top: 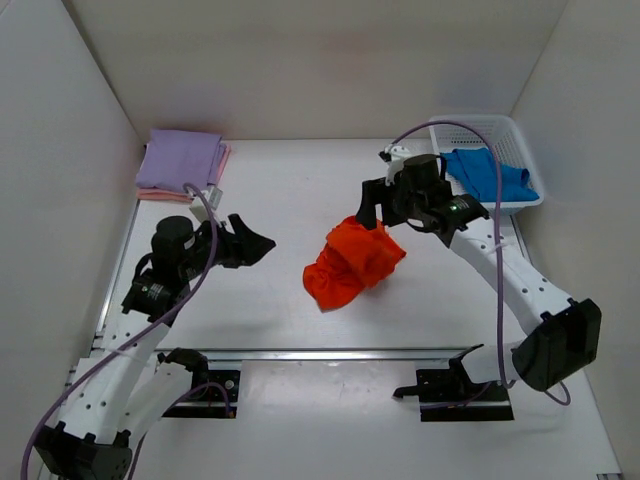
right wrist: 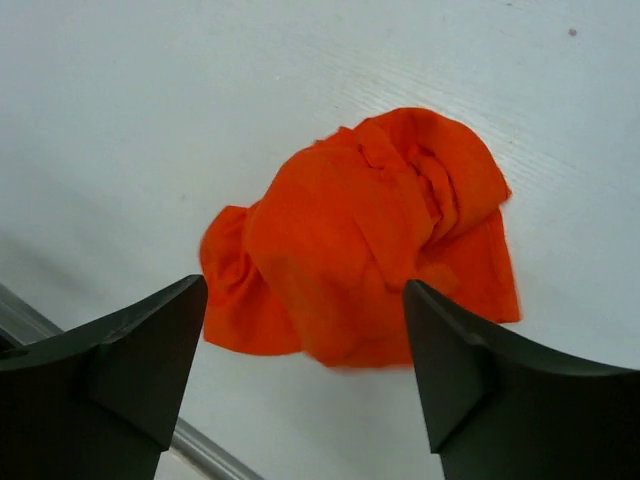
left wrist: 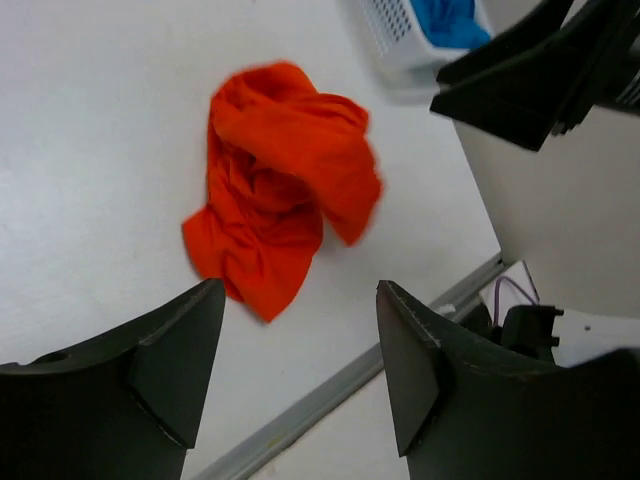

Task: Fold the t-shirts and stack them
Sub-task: Move the tshirt to the center of the board, then flatten out the tshirt

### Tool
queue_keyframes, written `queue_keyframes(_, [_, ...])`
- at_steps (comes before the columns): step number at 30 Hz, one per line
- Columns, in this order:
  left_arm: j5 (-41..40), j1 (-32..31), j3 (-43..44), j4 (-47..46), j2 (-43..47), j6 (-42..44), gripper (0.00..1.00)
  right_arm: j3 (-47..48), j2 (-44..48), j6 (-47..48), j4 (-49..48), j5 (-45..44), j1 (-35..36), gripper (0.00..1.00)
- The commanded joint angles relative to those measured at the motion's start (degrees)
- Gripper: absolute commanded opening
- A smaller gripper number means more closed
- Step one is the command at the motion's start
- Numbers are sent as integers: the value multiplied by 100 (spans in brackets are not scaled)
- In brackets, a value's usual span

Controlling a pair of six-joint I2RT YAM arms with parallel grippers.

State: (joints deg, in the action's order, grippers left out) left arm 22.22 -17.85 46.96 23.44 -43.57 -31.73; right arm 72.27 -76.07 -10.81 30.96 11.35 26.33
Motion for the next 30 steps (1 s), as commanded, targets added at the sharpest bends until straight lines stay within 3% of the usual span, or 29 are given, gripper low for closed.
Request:
queue_keyframes(1, [21,-428,-406,-287,-81,-255,74,60,110,17,-477,-492,101,79])
queue_keyframes(5, [-208,-1184,-749,-559,-633,-334,79,-388,67,-176,-451,-152,-407,85])
queue_keyframes(10, [-587,-2125,-952,-1139,-1722,-510,81,-907,-179,18,-389,-546,-365,85])
queue_keyframes(15, [-1025,-2407,-1189,-1684,-2567,-782,83,-1741,-207,-26,-801,-521,-199,80])
queue_keyframes(23, [-1720,-2829,-688,-1624,-3886,-985,79,-2577,-110,-483,-1645,-310,206,68])
queue_keyframes(26, [-1747,-2909,-539,-1667,-4317,-1125,64,-2736,-144,-545,-1961,-178,329,67])
queue_keyframes(30, [-2036,-2944,-591,-1738,-4625,-1327,69,-2762,-372,-554,-2155,-169,417,72])
